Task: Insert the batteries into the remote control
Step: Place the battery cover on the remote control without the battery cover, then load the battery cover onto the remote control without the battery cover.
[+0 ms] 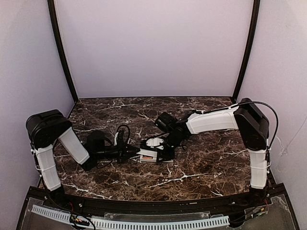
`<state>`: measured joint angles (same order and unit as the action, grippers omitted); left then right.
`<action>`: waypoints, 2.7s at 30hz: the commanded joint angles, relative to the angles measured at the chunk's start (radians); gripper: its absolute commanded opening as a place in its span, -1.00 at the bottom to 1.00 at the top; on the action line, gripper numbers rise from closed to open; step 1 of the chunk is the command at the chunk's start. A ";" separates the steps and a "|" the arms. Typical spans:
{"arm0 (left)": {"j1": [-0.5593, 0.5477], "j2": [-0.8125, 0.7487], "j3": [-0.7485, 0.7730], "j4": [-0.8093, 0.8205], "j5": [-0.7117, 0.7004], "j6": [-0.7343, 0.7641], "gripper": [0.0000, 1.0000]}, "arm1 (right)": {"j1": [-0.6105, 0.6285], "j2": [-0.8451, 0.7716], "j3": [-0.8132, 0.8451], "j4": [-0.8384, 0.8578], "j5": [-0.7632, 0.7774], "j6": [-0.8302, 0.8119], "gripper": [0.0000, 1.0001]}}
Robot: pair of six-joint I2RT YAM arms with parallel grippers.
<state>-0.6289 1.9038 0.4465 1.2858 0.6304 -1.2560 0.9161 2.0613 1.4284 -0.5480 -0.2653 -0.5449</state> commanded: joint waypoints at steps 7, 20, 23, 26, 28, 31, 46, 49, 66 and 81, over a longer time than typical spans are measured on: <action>-0.005 0.012 0.009 -0.035 -0.001 0.046 -0.56 | 0.007 0.026 0.026 -0.015 0.006 -0.005 -0.44; -0.005 -0.053 0.018 -0.242 -0.040 0.148 -0.31 | 0.007 0.029 0.031 -0.025 0.004 -0.005 -0.49; -0.011 -0.100 0.036 -0.376 -0.075 0.216 -0.25 | 0.007 0.029 0.032 -0.025 0.002 -0.005 -0.50; -0.013 -0.151 0.056 -0.491 -0.108 0.278 -0.22 | 0.007 0.031 0.031 -0.026 0.001 -0.005 -0.51; -0.015 -0.170 0.065 -0.536 -0.124 0.305 -0.22 | 0.007 0.032 0.030 -0.028 0.001 -0.006 -0.50; -0.017 -0.182 0.081 -0.582 -0.133 0.340 -0.23 | 0.007 0.028 0.029 -0.031 0.001 -0.004 -0.38; -0.046 -0.246 0.137 -0.791 -0.197 0.460 -0.28 | 0.007 0.017 0.041 -0.038 -0.003 -0.002 -0.08; -0.052 -0.232 0.147 -0.790 -0.193 0.457 -0.36 | 0.007 0.016 0.042 -0.042 0.005 -0.001 -0.09; -0.082 -0.184 0.197 -0.796 -0.181 0.458 -0.58 | 0.006 0.016 0.046 -0.056 0.010 -0.002 -0.07; -0.086 -0.195 0.202 -0.836 -0.189 0.482 -0.35 | 0.005 -0.017 0.035 -0.053 -0.012 0.006 0.10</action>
<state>-0.7101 1.7245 0.6235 0.4953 0.4461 -0.8032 0.9161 2.0674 1.4551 -0.6006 -0.2646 -0.5434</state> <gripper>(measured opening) 0.307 0.538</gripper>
